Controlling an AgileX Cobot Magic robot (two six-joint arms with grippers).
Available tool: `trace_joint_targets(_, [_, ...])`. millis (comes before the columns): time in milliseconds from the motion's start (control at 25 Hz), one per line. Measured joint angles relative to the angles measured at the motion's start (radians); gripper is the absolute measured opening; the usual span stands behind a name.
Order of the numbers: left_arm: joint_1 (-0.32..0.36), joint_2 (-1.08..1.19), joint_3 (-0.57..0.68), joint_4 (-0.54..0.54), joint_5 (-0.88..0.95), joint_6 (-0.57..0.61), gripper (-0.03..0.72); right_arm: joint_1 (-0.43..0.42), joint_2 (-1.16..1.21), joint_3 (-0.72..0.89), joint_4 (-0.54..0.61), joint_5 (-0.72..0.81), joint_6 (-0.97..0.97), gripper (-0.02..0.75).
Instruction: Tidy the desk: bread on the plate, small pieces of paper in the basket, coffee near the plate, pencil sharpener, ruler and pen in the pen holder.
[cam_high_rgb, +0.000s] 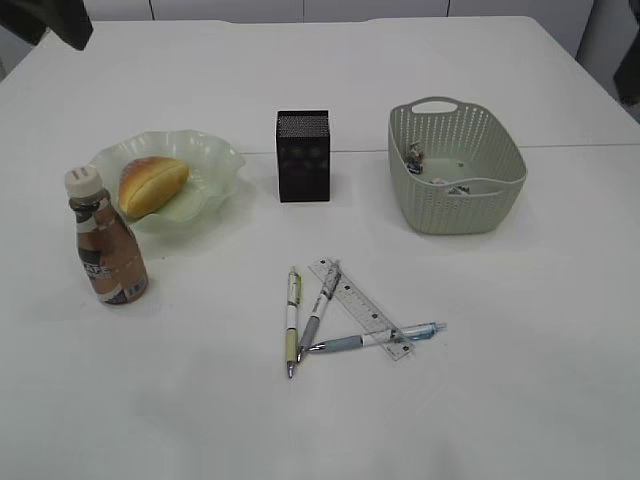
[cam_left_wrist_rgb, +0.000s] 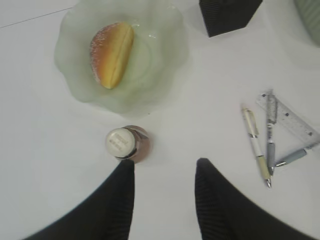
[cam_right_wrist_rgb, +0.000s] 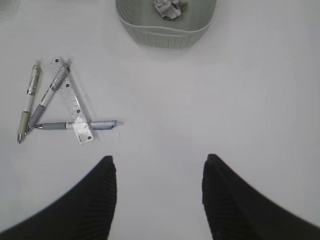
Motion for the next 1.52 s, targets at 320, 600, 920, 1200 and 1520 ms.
trace_joint_targets(320, [0.05, -0.176, 0.147, -0.05, 0.002, 0.019, 0.309, 0.097, 0.067, -0.002, 0.002, 0.0, -0.032, 0.504])
trace_joint_targets(600, [0.178, -0.488, 0.397, -0.086, 0.01, 0.007, 0.424, 0.24, 0.199, -0.002, -0.009, 0.0, 0.028, 0.524])
trace_joint_targets(920, [0.198, -0.64, 0.496, -0.198, 0.018, -0.007, 0.447, 0.24, 0.394, -0.019, -0.027, -0.039, 0.036, 0.524])
trace_joint_targets(1200, [0.198, -0.64, 0.498, -0.265, 0.018, -0.009, 0.447, 0.24, 0.577, -0.145, -0.025, -0.116, -0.031, 0.523])
trace_joint_targets(1520, [0.198, -0.64, 0.498, -0.269, 0.018, -0.009, 0.447, 0.24, 0.728, -0.247, 0.021, -0.134, -0.054, 0.523])
